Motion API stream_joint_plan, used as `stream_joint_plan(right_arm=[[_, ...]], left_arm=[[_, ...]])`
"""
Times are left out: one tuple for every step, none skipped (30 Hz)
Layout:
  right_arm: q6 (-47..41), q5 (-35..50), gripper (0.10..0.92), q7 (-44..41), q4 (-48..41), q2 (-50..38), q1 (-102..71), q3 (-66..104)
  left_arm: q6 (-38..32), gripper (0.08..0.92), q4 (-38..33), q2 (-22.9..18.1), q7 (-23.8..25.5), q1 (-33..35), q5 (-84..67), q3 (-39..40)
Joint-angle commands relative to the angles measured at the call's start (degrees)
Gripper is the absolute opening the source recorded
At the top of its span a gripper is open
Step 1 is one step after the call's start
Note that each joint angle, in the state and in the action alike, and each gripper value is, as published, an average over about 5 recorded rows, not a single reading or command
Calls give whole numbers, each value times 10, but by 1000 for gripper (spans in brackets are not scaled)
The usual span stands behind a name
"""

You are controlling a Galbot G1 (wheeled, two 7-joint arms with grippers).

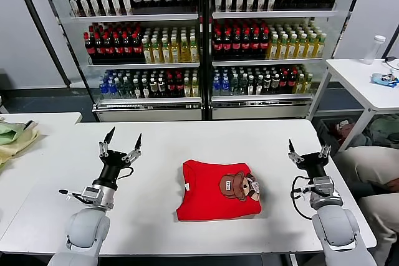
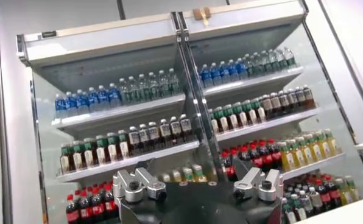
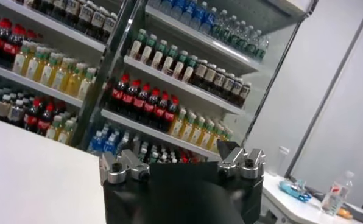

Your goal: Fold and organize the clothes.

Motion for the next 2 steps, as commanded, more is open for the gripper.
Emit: stream_joint_plan(right_arm=[[11,-34,823,-4,-11,2,-1,3],[11,-34,823,-4,-9,3,-3,3]], left_arm=[[-3,823,13,-8,-5,-7,19,-3],[-3,823,11,-10,-5,-5,19,-4]])
